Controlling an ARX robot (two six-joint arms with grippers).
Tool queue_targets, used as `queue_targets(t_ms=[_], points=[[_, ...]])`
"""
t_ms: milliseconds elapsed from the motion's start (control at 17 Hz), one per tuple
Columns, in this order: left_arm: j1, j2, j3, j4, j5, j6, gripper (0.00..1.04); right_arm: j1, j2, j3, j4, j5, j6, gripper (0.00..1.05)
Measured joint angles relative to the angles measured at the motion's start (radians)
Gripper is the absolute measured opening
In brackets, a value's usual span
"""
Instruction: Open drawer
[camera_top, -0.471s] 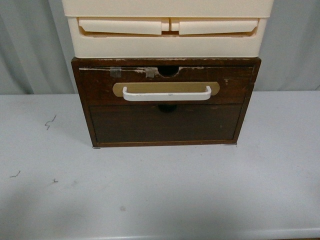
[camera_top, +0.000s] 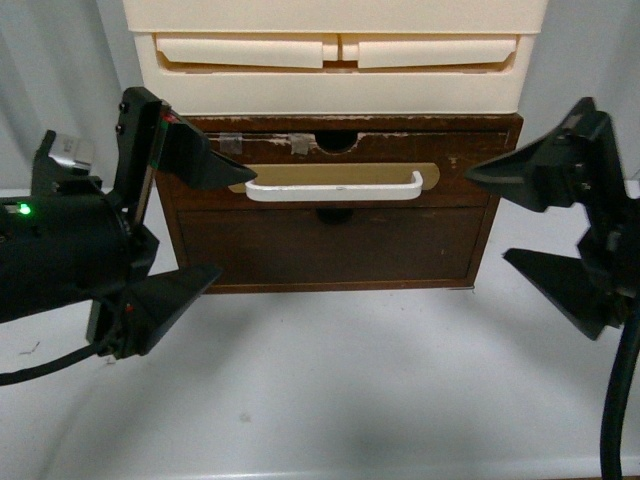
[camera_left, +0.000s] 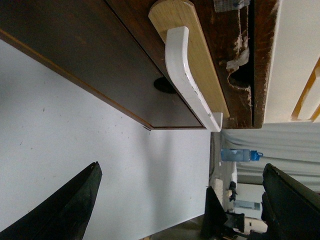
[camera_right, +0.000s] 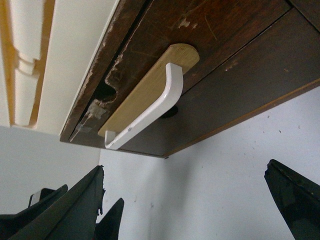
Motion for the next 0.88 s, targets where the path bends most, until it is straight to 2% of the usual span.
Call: queue_targets(t_ms=[118, 353, 824, 882], points=[[0.003, 0.093, 0.058, 0.054, 0.007, -0.033, 0.98, 0.032, 0.092, 0.087, 0.01, 0.026, 0.023, 0.98], [0.022, 0.243, 0.184, 0.065, 0.021, -0.077, 0.98, 0.088, 0.235, 0.245, -0.035, 0.074, 0.036, 0.98], [0.034, 0.291, 0.274, 0.049, 0.032, -0.089, 0.98, 0.138, 0.312, 0.37, -0.078, 0.115, 0.045, 0.98], [0.033, 0.299, 0.28, 0.053, 0.032, -0.092, 0.92, 0.148, 0.319, 0.379, -0.082, 0.118, 0.047, 0.98]])
